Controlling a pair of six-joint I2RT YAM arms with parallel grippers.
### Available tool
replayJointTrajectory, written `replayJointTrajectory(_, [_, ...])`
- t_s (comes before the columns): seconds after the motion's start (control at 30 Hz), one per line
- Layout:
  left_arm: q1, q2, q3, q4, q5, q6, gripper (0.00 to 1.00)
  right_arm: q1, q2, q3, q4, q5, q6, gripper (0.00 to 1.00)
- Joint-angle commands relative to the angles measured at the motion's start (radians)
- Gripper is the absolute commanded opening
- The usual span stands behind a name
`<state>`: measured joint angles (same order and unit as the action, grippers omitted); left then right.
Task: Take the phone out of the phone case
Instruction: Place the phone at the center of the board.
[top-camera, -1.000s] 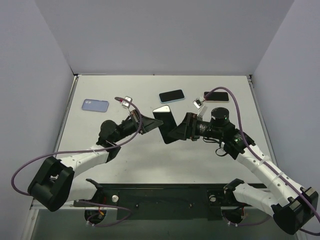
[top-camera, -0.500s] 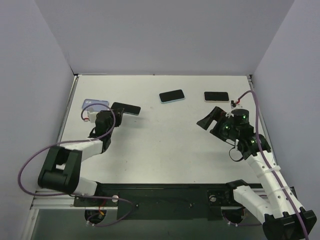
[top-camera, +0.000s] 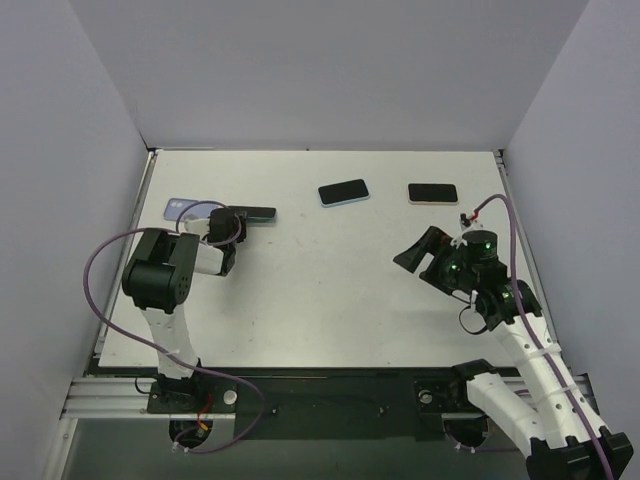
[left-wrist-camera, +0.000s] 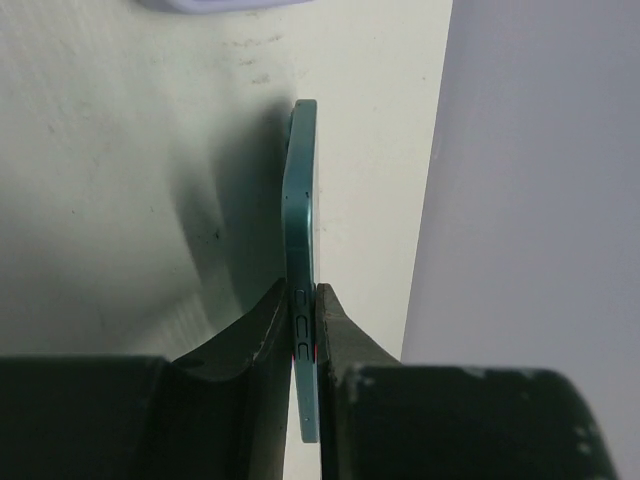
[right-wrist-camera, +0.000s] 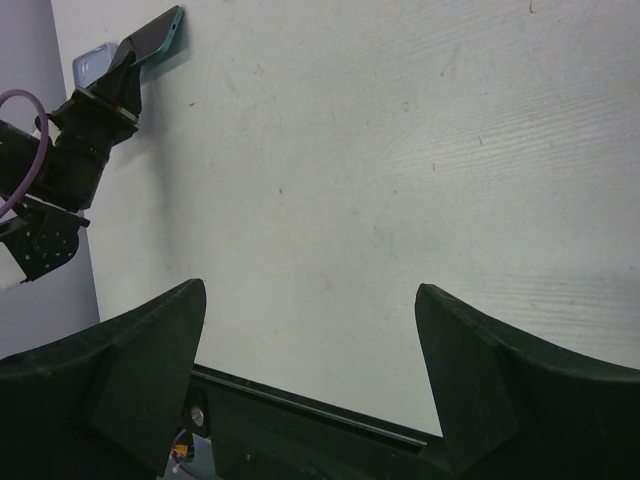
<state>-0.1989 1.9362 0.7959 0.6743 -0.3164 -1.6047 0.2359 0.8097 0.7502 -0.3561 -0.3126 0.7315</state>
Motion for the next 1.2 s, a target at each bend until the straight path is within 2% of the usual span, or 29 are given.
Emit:
replayJointTrajectory(0.0, [0.024,0.035,0.051,0.053,0.008,-0.021,0.00,-0.004,-0.020,-0.014,0.003,-0.016,0.000,0.80])
replayJointTrajectory(0.13, [0.039,0.052,0.049,0.024,0.042,-0.024,0.01,-0.004,-0.004,-0.014,0.016,-0.023,0.003,0.80])
replayJointTrajectory(0.2, [0.052,0.066,0.057,0.013,0.086,-0.040,0.10,-0.003,0.011,-0.015,0.035,-0.045,0.011,0.80])
replayJointTrajectory(0.27, [0.064,0.055,0.045,-0.022,0.112,-0.049,0.30,-0.003,0.026,-0.011,0.045,-0.054,0.013,0.80])
replayJointTrajectory(0.4, [0.072,-0.017,0.020,-0.103,0.168,-0.057,0.48,-0.003,0.055,-0.003,0.052,-0.057,-0.003,0.80])
replayJointTrajectory(0.43, [0.072,-0.025,0.022,-0.114,0.172,-0.054,0.49,-0.004,0.068,0.003,0.052,-0.059,-0.004,0.80])
replayJointTrajectory(0.47, [0.075,-0.040,0.032,-0.154,0.190,-0.052,0.56,-0.004,0.075,0.005,0.055,-0.060,-0.004,0.80])
replayJointTrajectory(0.73, [0.088,-0.127,-0.007,-0.272,0.384,-0.132,0.59,0.014,0.144,0.024,0.109,-0.066,0.020,0.79])
replayJointTrajectory(0.83, [0.107,-0.200,-0.032,-0.373,0.366,-0.077,0.63,0.034,0.189,0.035,0.120,-0.057,0.019,0.79])
replayJointTrajectory(1.03, [0.128,-0.425,-0.003,-0.583,0.371,0.063,0.64,0.089,0.348,0.125,0.124,0.016,-0.018,0.79])
replayJointTrajectory(1.1, [0.136,-0.501,0.000,-0.579,0.422,0.141,0.64,0.112,0.437,0.182,0.123,0.071,-0.035,0.78])
replayJointTrajectory(1.17, [0.135,-0.540,0.038,-0.559,0.491,0.285,0.63,0.128,0.535,0.247,0.138,0.133,-0.035,0.72])
